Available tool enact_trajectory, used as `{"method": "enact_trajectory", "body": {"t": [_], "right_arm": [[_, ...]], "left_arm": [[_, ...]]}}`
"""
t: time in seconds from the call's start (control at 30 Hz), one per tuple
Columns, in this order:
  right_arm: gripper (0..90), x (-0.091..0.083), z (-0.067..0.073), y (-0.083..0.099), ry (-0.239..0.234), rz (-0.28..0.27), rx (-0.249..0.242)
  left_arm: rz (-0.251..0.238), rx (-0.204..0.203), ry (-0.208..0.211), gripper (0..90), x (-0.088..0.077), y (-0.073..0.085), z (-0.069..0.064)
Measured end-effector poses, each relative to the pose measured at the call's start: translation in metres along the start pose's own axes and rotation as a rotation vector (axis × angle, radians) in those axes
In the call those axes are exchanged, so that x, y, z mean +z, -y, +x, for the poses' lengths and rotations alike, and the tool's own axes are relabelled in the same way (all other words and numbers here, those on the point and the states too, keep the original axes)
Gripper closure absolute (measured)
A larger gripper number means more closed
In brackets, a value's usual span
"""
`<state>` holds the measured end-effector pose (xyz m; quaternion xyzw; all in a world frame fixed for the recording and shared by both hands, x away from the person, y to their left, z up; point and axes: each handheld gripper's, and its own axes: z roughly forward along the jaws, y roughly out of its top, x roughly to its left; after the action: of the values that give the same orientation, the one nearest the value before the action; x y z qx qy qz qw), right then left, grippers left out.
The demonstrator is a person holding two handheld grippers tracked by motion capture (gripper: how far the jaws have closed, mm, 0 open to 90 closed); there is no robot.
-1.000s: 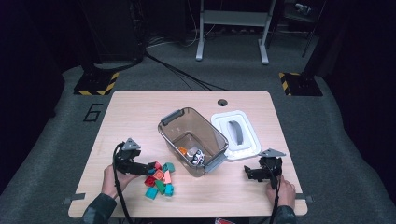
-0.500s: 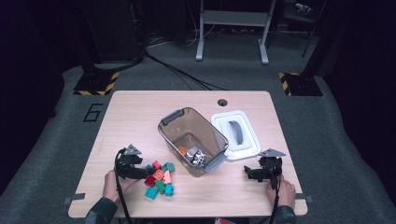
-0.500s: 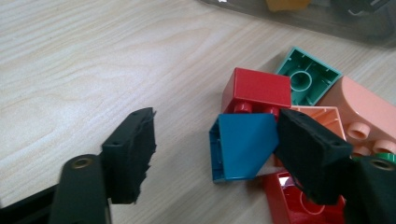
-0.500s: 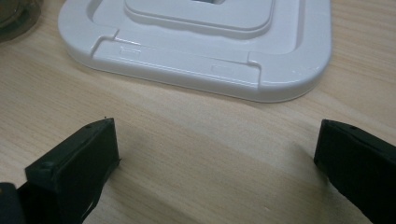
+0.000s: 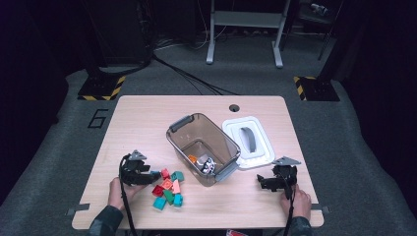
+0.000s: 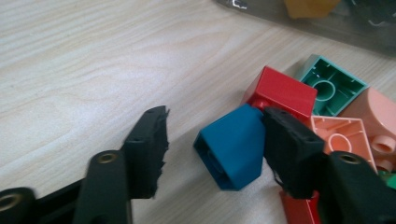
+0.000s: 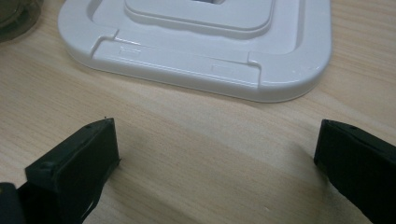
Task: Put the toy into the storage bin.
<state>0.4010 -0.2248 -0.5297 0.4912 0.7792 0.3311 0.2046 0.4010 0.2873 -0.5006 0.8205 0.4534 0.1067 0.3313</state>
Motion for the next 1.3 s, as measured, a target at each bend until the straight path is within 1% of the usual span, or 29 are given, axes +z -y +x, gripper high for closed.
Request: {"method": "enact_trajectory", "body": {"t": [0.03, 0.13, 0.17, 0.2, 0.3, 0.33, 0.37, 0.4, 0.43, 0.47, 0.5, 0.53, 0.6, 0.63, 0.67, 0.77, 0.8, 0.87, 0.93, 0.97, 1.03, 1.07, 1.13, 1.17, 1.2, 1.23, 1.27, 1.3], "right_arm": [[0.0, 0.0, 0.0, 0.0, 0.0, 0.0, 0.0], [0.0, 0.0, 0.0, 0.0, 0.0, 0.0, 0.003], [0.0, 0.0, 0.0, 0.0, 0.0, -0.001, -0.002], [0.0, 0.0, 0.0, 0.0, 0.0, -0.001, -0.001], [0.0, 0.0, 0.0, 0.0, 0.0, 0.0, 0.0], [0.0, 0.0, 0.0, 0.0, -0.001, 0.001, 0.004], [0.0, 0.0, 0.0, 0.0, 0.0, 0.0, 0.002], [0.0, 0.0, 0.0, 0.0, 0.0, 0.0, 0.0], [0.0, 0.0, 0.0, 0.0, 0.0, 0.001, 0.002], [0.0, 0.0, 0.0, 0.0, 0.0, 0.0, 0.0], [0.0, 0.0, 0.0, 0.0, 0.0, 0.0, 0.002], [0.0, 0.0, 0.0, 0.0, 0.0, -0.001, -0.001], [0.0, 0.0, 0.0, 0.0, 0.0, -0.001, -0.001], [0.0, 0.0, 0.0, 0.0, 0.0, -0.001, -0.002], [0.0, 0.0, 0.0, 0.0, 0.0, 0.0, -0.001], [0.0, 0.0, 0.0, 0.0, 0.0, 0.001, 0.002], [0.0, 0.0, 0.0, 0.0, 0.0, 0.0, 0.0], [0.0, 0.0, 0.0, 0.0, 0.0, 0.001, 0.002], [0.0, 0.0, 0.0, 0.0, 0.0, 0.0, 0.001], [0.0, 0.0, 0.0, 0.0, 0.0, -0.001, -0.002], [0.0, 0.0, 0.0, 0.0, 0.0, 0.0, 0.002], [0.0, 0.0, 0.0, 0.0, 0.0, 0.0, 0.002], [0.0, 0.0, 0.0, 0.0, 0.0, -0.001, -0.002], [0.0, 0.0, 0.0, 0.0, 0.0, -0.001, -0.001], [0.0, 0.0, 0.0, 0.0, 0.0, 0.001, 0.002], [0.0, 0.0, 0.0, 0.0, 0.0, -0.001, -0.001], [0.0, 0.0, 0.0, 0.0, 0.0, -0.001, -0.001], [0.0, 0.0, 0.0, 0.0, -0.001, 0.001, 0.004]], "left_arm": [[0.001, -0.005, 0.007, 47.1, 0.001, 0.0, 0.0], [0.006, 0.004, 0.004, 54.3, 0.002, 0.0, 0.0], [0.003, 0.003, 0.004, 55.0, 0.002, 0.001, 0.0], [0.002, -0.01, 0.006, 56.5, 0.002, 0.001, 0.0], [0.004, 0.0, 0.002, 57.3, 0.001, 0.002, 0.001], [0.005, -0.001, 0.004, 57.1, 0.001, 0.002, 0.001], [0.004, -0.017, 0.004, 56.6, 0.001, 0.002, 0.001], [0.014, -0.026, 0.004, 52.7, 0.002, 0.002, 0.002], [0.013, -0.025, 0.004, 50.3, 0.002, 0.003, 0.002], [0.012, -0.034, 0.003, 51.2, 0.003, 0.004, 0.002], [0.02, -0.026, 0.002, 52.2, 0.003, 0.004, 0.002], [0.018, -0.03, 0.002, 53.7, 0.003, 0.005, 0.002], [0.007, -0.019, -0.006, 55.9, 0.002, 0.006, 0.001], [-0.009, -0.019, -0.005, 57.8, 0.001, 0.006, 0.001], [-0.008, -0.016, -0.01, 59.1, 0.0, 0.006, 0.001], [-0.008, -0.015, -0.01, 59.2, -0.001, 0.005, 0.001], [-0.004, -0.023, -0.005, 59.2, -0.001, 0.005, 0.002], [-0.006, -0.022, -0.014, 59.3, 0.0, 0.006, 0.002], [-0.014, -0.027, -0.007, 59.3, 0.0, 0.007, 0.002], [-0.011, -0.017, -0.008, 59.3, 0.0, 0.007, 0.003], [-0.012, -0.016, -0.004, 59.3, 0.0, 0.007, 0.004], [-0.005, -0.012, -0.006, 59.3, 0.0, 0.006, 0.004], [-0.006, -0.007, -0.013, 59.5, 0.0, 0.006, 0.004], [-0.001, 0.002, -0.012, 59.4, -0.001, 0.006, 0.005], [-0.012, -0.009, -0.017, 59.5, -0.002, 0.006, 0.004], [-0.006, -0.013, -0.011, 59.5, -0.004, 0.005, 0.005], [-0.026, -0.023, -0.015, 59.4, -0.005, 0.005, 0.005], [-0.023, -0.014, -0.015, 59.5, -0.007, 0.004, 0.005]]}}
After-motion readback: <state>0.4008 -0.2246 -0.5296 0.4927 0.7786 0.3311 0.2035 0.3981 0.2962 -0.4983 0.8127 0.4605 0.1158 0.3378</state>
